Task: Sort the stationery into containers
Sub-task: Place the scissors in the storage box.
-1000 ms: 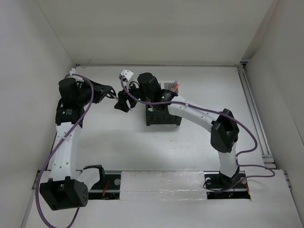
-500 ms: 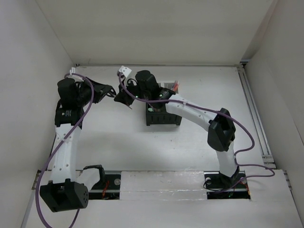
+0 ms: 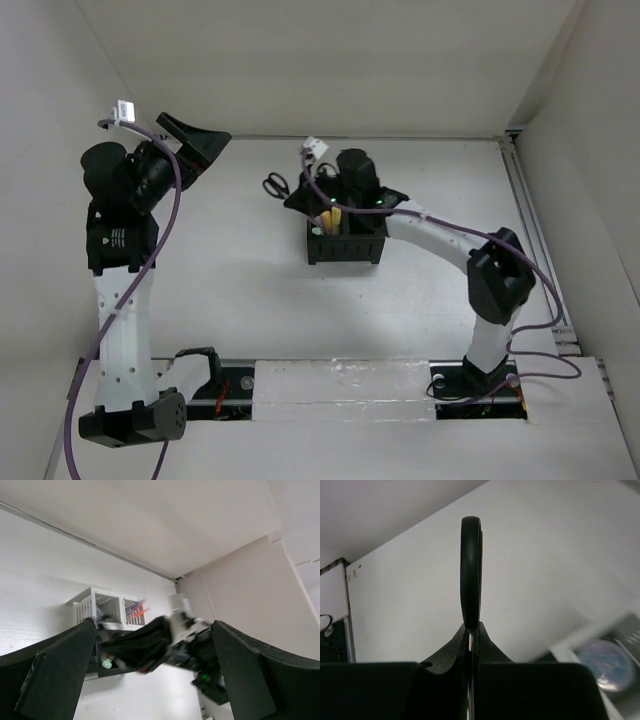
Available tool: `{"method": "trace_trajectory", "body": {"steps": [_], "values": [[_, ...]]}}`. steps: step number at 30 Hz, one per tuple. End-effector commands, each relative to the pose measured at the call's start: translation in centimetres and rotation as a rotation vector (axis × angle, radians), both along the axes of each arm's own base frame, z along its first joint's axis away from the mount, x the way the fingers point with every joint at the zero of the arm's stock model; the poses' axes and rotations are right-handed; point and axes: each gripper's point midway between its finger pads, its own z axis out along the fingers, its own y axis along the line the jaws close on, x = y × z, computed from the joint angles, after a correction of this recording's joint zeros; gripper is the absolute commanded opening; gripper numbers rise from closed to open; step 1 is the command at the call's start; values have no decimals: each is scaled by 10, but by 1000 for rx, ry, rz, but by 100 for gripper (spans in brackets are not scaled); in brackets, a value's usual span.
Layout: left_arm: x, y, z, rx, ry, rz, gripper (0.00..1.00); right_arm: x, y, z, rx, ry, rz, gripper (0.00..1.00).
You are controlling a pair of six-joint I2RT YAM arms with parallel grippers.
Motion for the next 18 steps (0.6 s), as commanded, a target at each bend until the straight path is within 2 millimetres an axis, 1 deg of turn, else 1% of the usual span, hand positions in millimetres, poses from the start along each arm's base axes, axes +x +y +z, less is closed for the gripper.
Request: {"method": "trace_trajectory", "body": {"steps": [1,2,3,4,5,6,7,8,9,10,11,12,13,14,15,16,17,18], "values": [[0,7,-21,88,27,18,100,11,-51,99,223,-226,-18,0],[0,6,-33,122,35,-4,100,19,-70,101,224,-237,-45,0],[-1,4,-54,135,70,-25,100,16,-86,99,212,-249,-54,0],[-1,1,-65,149,85,-53,100,17,-97,100,203,-290,-55,0],[-1,2,-75,167,98,-58,100,23,-114,100,198,-316,-64,0],[-2,1,-98,198,133,-87,100,22,-124,87,179,-316,-67,0],[-5,2,-105,211,139,-91,100,21,-134,88,169,-341,-68,0],[-7,3,-114,212,155,-82,100,26,-142,86,160,-375,-68,0],[-10,3,-119,213,143,-81,100,24,-154,86,166,-389,-37,0],[-16,0,-125,208,110,-84,100,22,-159,77,164,-384,-14,0],[-21,-3,-125,206,87,-101,100,19,-163,76,181,-370,7,0],[-23,-3,-126,208,70,-99,100,15,-168,84,212,-416,42,0],[-29,-5,-129,208,57,-107,100,9,-167,74,224,-396,55,0],[-31,-5,-130,209,49,-106,100,8,-171,76,240,-408,47,0],[-32,-5,-131,210,42,-105,100,1,-172,80,263,-414,57,0],[-32,-5,-135,208,52,-106,100,-1,-172,85,286,-460,60,0],[-33,-5,-140,208,54,-107,100,-5,-173,76,290,-447,60,0],[-35,-5,-144,207,58,-107,100,-7,-173,75,303,-449,61,0]]}}
